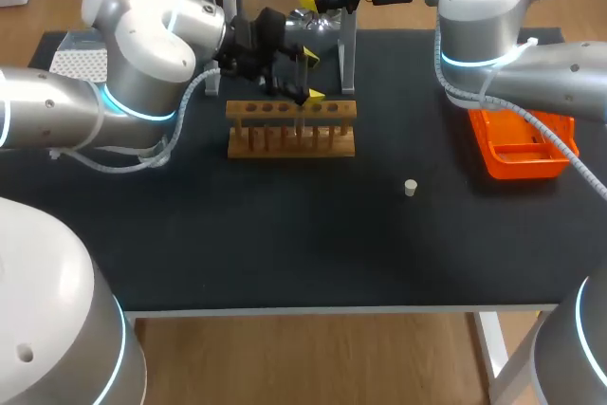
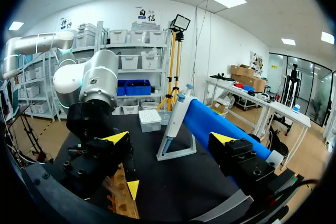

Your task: Invert the test tube, pick up the pipette, mount the tip to pipette, aspirate from beaker and dispense into the tube, eject the tip, return the pipette, and cap with the stopper.

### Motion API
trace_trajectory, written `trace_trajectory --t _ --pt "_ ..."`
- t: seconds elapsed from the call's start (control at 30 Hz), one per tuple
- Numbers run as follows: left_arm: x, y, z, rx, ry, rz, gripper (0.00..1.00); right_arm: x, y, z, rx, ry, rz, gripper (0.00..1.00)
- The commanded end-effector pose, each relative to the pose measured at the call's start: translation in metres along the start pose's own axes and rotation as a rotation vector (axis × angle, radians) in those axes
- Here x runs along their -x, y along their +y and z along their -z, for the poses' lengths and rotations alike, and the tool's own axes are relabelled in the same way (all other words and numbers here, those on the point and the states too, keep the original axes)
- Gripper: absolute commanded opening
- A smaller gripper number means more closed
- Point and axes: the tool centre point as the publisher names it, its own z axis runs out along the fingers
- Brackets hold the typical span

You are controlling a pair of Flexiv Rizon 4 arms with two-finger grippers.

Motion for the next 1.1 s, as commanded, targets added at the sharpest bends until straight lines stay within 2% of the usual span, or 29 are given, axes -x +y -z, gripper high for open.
trace_trajectory --t 0.03,0.47,1.1 --pt "0.0018 0.0011 -0.0033 0.004 0.013 -0.002 1.0 -0.0002 0.0001 0.0006 -0.001 0.0 0.0 1.0" --pt "0.0017 0.0034 -0.0095 0.013 0.037 -0.007 1.0 -0.0002 0.0001 0.0006 -0.001 0.0 0.0 1.0" --pt "0.0016 0.0036 -0.0096 0.03 0.029 -0.003 1.0 -0.0002 0.0001 0.0006 -0.001 0.0 0.0 1.0"
